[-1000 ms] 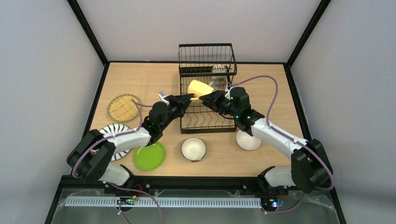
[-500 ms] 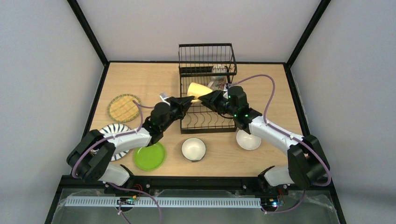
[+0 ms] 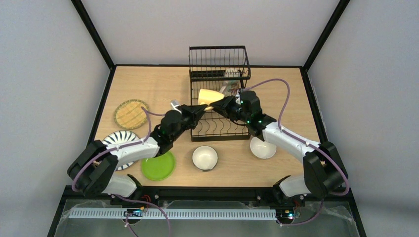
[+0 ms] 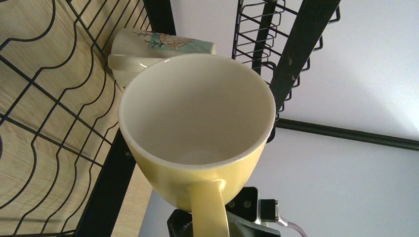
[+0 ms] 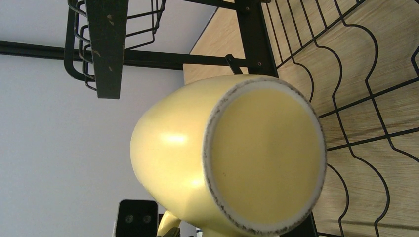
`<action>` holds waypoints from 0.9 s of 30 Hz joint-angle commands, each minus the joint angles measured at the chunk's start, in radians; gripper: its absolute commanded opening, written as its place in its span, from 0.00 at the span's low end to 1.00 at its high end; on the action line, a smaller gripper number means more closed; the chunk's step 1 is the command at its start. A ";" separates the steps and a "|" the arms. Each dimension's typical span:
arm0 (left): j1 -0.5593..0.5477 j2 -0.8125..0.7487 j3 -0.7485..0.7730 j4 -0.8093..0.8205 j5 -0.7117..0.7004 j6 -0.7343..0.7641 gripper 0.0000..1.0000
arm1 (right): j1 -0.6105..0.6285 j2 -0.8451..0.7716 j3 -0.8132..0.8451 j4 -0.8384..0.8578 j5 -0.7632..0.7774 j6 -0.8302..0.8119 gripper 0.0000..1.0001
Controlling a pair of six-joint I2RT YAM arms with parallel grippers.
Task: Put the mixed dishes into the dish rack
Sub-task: Pass from the left arm to the right
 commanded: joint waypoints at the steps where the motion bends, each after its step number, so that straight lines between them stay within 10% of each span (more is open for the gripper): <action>1: -0.031 -0.068 0.024 0.042 0.002 0.030 0.02 | -0.011 0.014 0.038 -0.035 0.071 -0.022 0.61; 21: -0.090 -0.081 0.015 -0.041 -0.020 0.053 0.02 | -0.023 0.039 0.040 -0.045 0.040 -0.033 0.21; 27: -0.095 -0.083 0.008 -0.042 -0.021 0.051 0.02 | -0.028 0.050 0.015 0.000 -0.010 -0.024 0.24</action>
